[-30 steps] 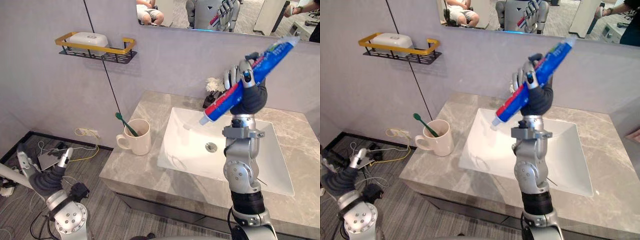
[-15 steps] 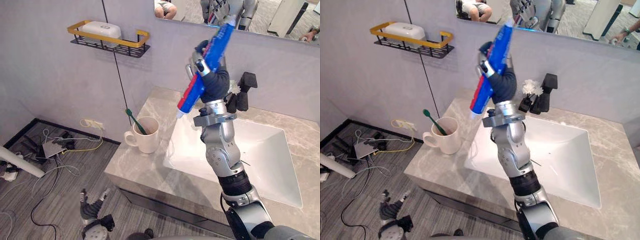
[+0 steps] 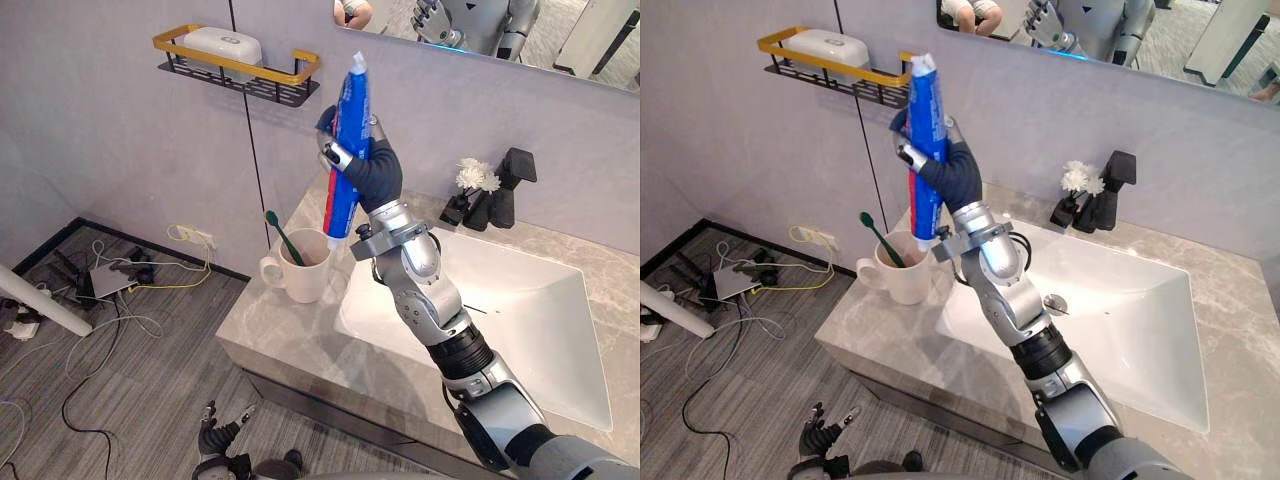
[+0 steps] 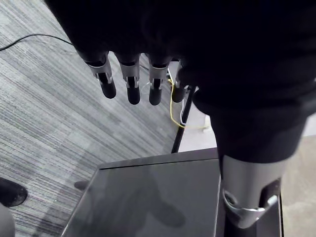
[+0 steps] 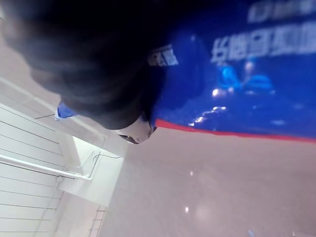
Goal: Organize washtable
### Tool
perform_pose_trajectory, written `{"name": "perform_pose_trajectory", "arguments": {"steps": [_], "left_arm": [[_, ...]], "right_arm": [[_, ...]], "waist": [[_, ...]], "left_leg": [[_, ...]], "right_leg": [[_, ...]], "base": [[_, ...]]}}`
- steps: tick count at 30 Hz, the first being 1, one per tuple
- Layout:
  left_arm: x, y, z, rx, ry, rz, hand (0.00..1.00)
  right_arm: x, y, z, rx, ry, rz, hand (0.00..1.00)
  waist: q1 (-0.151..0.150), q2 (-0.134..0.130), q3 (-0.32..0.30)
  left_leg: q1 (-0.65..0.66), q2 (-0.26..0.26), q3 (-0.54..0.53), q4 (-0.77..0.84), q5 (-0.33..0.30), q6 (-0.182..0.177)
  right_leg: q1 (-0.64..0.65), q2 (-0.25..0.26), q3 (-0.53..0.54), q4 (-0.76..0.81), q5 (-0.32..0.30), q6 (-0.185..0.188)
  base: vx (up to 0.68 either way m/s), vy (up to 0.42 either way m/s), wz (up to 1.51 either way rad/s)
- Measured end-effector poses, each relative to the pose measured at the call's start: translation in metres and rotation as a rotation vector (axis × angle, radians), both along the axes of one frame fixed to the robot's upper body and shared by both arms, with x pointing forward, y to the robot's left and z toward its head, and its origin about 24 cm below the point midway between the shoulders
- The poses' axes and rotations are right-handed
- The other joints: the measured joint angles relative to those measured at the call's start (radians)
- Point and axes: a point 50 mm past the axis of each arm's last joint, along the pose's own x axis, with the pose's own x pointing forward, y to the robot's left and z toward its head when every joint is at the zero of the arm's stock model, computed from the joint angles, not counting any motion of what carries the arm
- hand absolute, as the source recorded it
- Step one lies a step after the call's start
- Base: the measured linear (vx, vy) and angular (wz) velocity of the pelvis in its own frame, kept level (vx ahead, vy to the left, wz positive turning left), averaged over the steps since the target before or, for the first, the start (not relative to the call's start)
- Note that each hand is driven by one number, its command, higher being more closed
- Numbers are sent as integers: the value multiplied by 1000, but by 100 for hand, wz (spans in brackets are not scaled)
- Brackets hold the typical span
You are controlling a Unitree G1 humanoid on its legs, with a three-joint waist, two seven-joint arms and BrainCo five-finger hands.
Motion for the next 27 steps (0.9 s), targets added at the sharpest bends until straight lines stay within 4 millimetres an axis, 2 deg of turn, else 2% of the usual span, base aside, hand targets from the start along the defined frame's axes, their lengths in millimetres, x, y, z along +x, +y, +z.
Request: {"name": "perform_pose_trajectory", "arguments": {"steps": [11, 15, 19, 27], "left_arm": [[0, 6, -4, 15, 34, -56, 0], [-4, 8, -6, 19, 56, -67, 0], [-3, 8, -8, 12, 66, -85, 0], [-1, 9, -9, 15, 74, -91, 0]], "right_arm": [[2, 3, -4, -71, -9, -73, 100], [3, 5, -7, -69, 3, -94, 100], [5, 4, -9, -70, 18, -117, 100], [5, 6, -8, -53, 23, -116, 100]], "waist": [[5, 0, 26], [7, 1, 28], [26, 3, 37], [26, -1, 54]], "left_leg": [[-9, 3, -3, 7, 0, 0], [-10, 3, -5, 8, -1, 0], [-12, 3, -7, 8, -1, 0], [-18, -1, -19, 8, 0, 0]], "right_leg": [[-3, 4, -1, 0, 0, 0], [-3, 4, -1, 0, 0, 0], [-3, 4, -5, 0, 0, -1], [-2, 2, -19, 0, -1, -1]], "base": [[-17, -6, 0], [0, 0, 0], [0, 0, 2], [0, 0, 3]]}}
